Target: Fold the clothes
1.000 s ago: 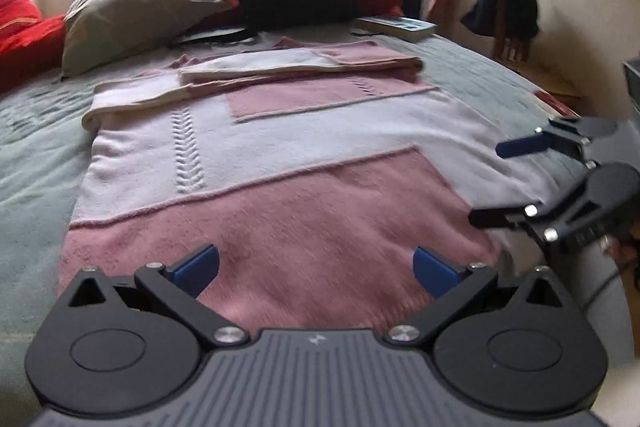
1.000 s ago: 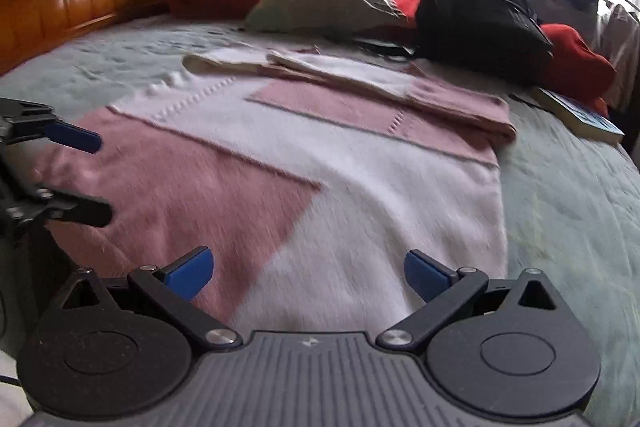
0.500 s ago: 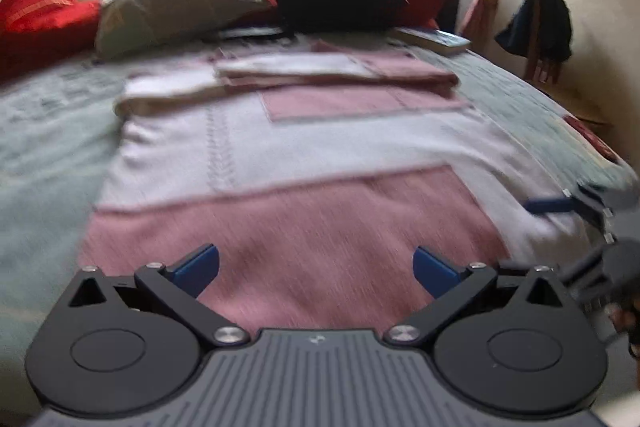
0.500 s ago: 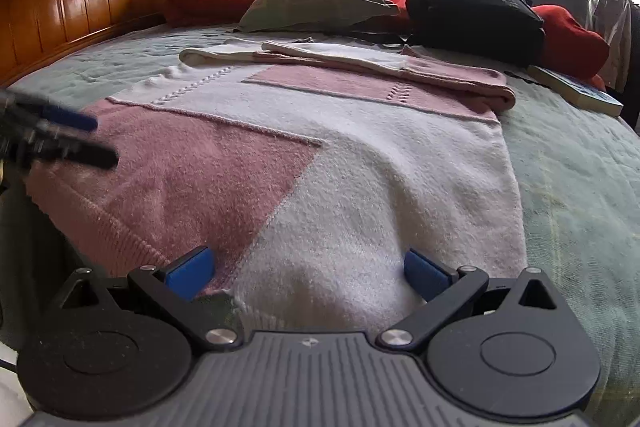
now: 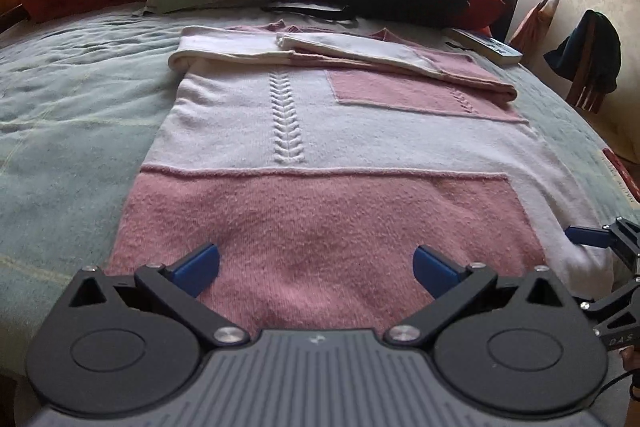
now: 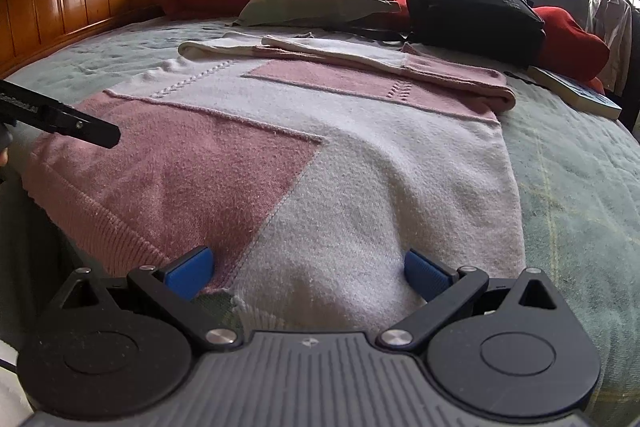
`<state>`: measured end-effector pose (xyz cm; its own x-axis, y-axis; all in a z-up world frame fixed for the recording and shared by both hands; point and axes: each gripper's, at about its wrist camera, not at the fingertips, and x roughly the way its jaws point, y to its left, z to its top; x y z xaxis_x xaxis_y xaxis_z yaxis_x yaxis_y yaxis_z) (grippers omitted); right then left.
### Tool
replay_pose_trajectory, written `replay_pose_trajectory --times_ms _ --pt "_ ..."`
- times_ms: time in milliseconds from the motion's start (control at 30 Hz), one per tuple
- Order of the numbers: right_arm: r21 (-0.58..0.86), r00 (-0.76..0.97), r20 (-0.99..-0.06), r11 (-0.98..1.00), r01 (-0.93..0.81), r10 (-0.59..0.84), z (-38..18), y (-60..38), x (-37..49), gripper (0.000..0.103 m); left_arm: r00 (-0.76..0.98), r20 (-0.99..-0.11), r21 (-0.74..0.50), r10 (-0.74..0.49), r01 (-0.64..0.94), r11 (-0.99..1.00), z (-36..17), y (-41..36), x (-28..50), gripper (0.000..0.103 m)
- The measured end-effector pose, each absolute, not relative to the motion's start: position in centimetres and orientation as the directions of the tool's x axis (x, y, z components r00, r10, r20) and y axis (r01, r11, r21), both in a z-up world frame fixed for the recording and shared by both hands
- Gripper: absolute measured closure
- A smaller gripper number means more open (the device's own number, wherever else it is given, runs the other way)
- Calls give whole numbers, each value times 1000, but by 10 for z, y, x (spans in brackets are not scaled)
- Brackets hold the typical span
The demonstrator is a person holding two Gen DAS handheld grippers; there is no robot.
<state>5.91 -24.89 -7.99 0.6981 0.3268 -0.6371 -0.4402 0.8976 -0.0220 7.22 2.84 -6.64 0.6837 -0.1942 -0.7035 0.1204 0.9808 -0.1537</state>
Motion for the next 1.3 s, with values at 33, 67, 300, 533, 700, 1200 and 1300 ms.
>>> replay_pose_trajectory --times_ms 33,67,300,533,700,1200,1300 --pt "-24 698 -639 898 -438 324 -80 -248 59 0 683 -705 -151 -193 121 981 -66 28 72 1" --pt "-26 698 -641 899 -437 320 -79 -248 59 0 682 -706 -149 -191 121 981 -66 27 71 1" --pt "-37 693 -653 902 -430 304 -77 -247 57 0 681 -702 -157 -209 138 978 -58 21 64 1" --pt "-49 694 -663 909 -414 281 -76 -245 54 0 703 -675 -120 -225 196 973 -52 10 53 1" --pt "-62 696 -665 908 -413 271 -77 -247 48 0 673 -699 -163 -242 180 970 -71 15 44 1" --pt "-198 755 -606 871 -449 252 -46 -241 43 0 835 -502 325 -226 424 845 -26 -20 12 1" --pt "-316 763 -591 795 -518 262 -42 -226 35 0 837 -492 504 -241 499 705 -31 -38 4 1"
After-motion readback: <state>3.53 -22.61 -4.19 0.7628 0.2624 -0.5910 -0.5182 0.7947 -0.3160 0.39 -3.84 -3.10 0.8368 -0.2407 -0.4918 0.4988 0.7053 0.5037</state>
